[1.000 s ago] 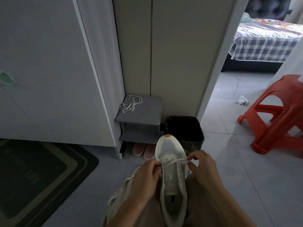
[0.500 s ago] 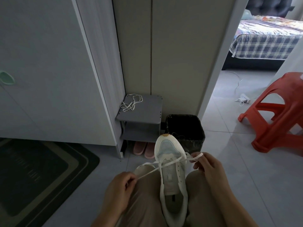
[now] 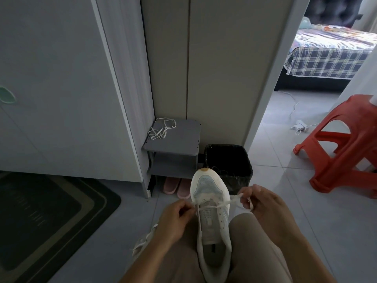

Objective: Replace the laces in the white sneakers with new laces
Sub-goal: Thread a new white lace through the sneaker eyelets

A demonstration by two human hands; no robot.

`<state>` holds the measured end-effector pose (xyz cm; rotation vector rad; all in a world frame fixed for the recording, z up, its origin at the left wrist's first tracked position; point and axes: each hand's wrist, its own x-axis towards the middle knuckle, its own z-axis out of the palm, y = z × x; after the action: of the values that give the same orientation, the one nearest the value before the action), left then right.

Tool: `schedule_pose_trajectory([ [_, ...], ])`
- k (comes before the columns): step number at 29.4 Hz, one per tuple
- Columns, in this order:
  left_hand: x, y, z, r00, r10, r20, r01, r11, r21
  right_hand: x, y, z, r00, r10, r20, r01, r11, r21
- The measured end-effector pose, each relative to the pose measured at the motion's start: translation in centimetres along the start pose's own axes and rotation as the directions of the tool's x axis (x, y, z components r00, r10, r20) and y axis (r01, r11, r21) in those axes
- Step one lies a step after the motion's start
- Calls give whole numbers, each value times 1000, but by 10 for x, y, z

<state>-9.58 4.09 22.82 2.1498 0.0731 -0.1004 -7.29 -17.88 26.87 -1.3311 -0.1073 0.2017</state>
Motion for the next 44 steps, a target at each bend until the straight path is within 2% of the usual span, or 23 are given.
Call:
schedule_pose_trajectory([
  [3, -8, -8, -10, 997, -32, -67, 30, 999, -25, -2, -4, 6, 999, -5, -41, -11, 922, -386],
  [6, -20, -25, -31, 980, -94, -174, 94, 996, -9, -1, -6, 8, 996, -85, -19, 44, 679, -733],
  [8, -27, -43, -47, 963, -131, -234, 138, 990, 12, -1, -6, 12, 988, -130, 83, 142, 561, -816],
  [11, -35, -69, -64, 934, -153, -322, 188, 979, 82, 0, 3, 26, 950, -141, 277, 311, 464, -830],
  [12, -37, -75, -68, 928, -171, -331, 213, 973, 93, 0, 6, 31, 938, -152, 312, 347, 465, -815],
  [14, -39, -83, -73, 923, -210, -324, 264, 955, 135, 1, 9, 37, 928, -225, 296, 372, 544, -752],
  [15, -39, -86, -75, 924, -218, -314, 280, 945, 167, 1, 8, 37, 933, -275, 230, 355, 606, -712],
  [17, -37, -88, -75, 924, -240, -297, 315, 919, 238, 2, 7, 29, 938, -347, 6, 273, 727, -630],
  [19, -34, -81, -68, 935, -245, -255, 327, 872, 363, 3, 9, 15, 940, -296, -168, 127, 763, -634],
  [20, -32, -76, -62, 945, -225, -237, 306, 863, 403, 3, 12, 9, 956, -226, -188, 46, 748, -662],
  [21, -29, -69, -55, 955, -197, -222, 275, 870, 410, 2, 17, 5, 974, -144, -176, -16, 726, -687],
  [23, -24, -50, -36, 978, -67, -197, 139, 916, 376, 0, 28, 5, 994, -45, -104, -41, 711, -702],
  [25, -19, -23, -16, 987, 83, -137, -42, 959, 282, -1, 34, 11, 999, -52, -9, 32, 730, -683],
  [27, -14, -1, 2, 991, 120, -51, -111, 981, 160, 2, 37, 18, 994, -91, 59, 106, 710, -696],
  [31, -2, 8, 9, 999, 11, -35, -12, 999, -37, 11, 39, 19, 982, -166, 86, 173, 631, -756],
  [34, -3, -3, 0, 999, 3, -49, -5, 999, -44, 16, 35, 17, 982, -139, 125, 184, 594, -783],
  [38, -14, -26, -18, 988, -31, -149, 31, 1000, -5, 17, 38, 22, 976, -146, 164, 217, 547, -808],
  [40, -20, -38, -27, 984, -70, -166, 74, 997, 14, 15, 41, 26, 977, -159, 140, 206, 561, -802],
  [44, -26, -47, -32, 989, -71, -131, 77, 996, 42, 11, 47, 24, 986, -156, -60, 69, 707, -704],
])
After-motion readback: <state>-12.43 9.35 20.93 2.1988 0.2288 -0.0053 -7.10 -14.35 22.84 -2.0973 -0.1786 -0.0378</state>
